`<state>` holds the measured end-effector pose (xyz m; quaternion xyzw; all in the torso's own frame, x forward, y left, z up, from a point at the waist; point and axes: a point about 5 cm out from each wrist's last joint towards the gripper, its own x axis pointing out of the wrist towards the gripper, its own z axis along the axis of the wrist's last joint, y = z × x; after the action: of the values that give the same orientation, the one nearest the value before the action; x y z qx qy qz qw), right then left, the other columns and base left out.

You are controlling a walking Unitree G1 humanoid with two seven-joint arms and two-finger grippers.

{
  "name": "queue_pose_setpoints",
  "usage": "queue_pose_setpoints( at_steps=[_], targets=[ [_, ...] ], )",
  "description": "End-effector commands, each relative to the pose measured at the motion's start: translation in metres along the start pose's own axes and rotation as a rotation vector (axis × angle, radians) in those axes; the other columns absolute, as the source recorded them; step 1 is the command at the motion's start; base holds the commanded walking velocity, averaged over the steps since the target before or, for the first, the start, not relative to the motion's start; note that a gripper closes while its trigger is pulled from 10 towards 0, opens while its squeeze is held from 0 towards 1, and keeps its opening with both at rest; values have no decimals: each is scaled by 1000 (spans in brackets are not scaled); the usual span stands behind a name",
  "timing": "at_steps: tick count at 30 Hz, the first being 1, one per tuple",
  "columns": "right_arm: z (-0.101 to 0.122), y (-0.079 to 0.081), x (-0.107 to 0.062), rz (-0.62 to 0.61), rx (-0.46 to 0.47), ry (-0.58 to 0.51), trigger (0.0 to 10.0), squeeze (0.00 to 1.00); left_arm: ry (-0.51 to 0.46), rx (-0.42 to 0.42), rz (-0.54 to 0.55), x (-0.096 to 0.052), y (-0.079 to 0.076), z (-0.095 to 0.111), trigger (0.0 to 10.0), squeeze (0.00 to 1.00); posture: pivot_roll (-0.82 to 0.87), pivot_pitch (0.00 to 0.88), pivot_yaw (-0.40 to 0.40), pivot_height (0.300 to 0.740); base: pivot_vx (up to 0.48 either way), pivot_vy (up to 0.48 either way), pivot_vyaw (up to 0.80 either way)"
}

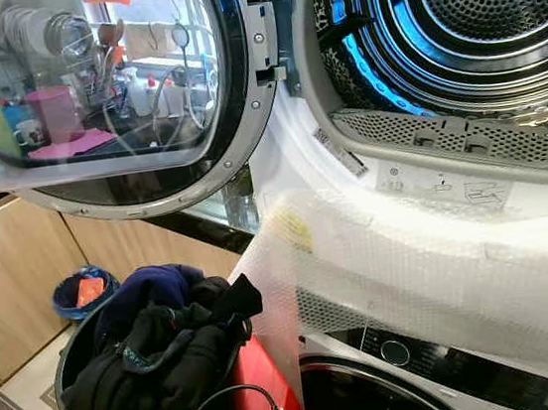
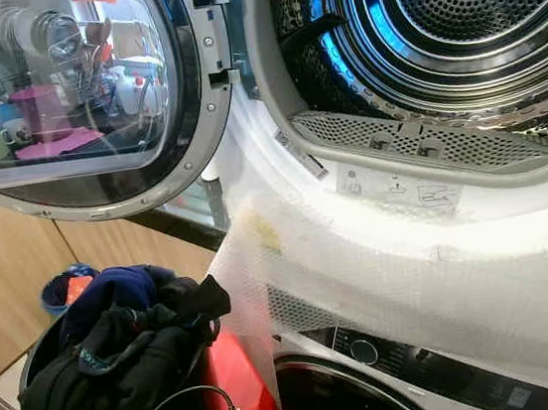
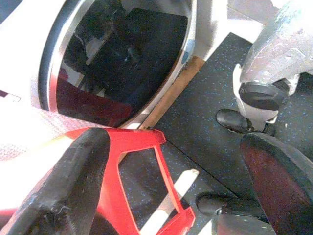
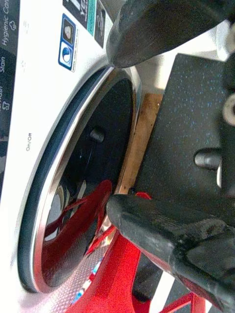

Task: Clothes washing

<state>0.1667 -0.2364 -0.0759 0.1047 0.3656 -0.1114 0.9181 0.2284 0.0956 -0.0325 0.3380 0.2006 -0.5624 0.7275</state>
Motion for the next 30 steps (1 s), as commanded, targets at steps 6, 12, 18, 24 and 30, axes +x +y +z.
queue_pose_setpoints(
  at_steps=[6,12,18,24,30],
  targets=[
    [-4,22,3,26,94,5,10000,0,-310,123,221,9,48,84,10000,0,44,0,5,740,0,0,0],
    [-5,21,3,24,96,7,10000,0,-306,126,225,8,49,83,10000,0,42,0,7,740,0,0,0],
    [-5,22,3,23,103,7,10000,0,-348,113,270,1,57,93,10000,0,40,0,11,740,0,0,0],
    [-5,21,3,17,107,8,10000,0,-404,45,453,-17,81,105,10000,0,49,0,15,740,0,0,0],
    [-6,23,3,21,108,12,10000,0,-407,-101,712,-35,102,113,10000,0,57,0,16,740,0,0,0]
  ],
)
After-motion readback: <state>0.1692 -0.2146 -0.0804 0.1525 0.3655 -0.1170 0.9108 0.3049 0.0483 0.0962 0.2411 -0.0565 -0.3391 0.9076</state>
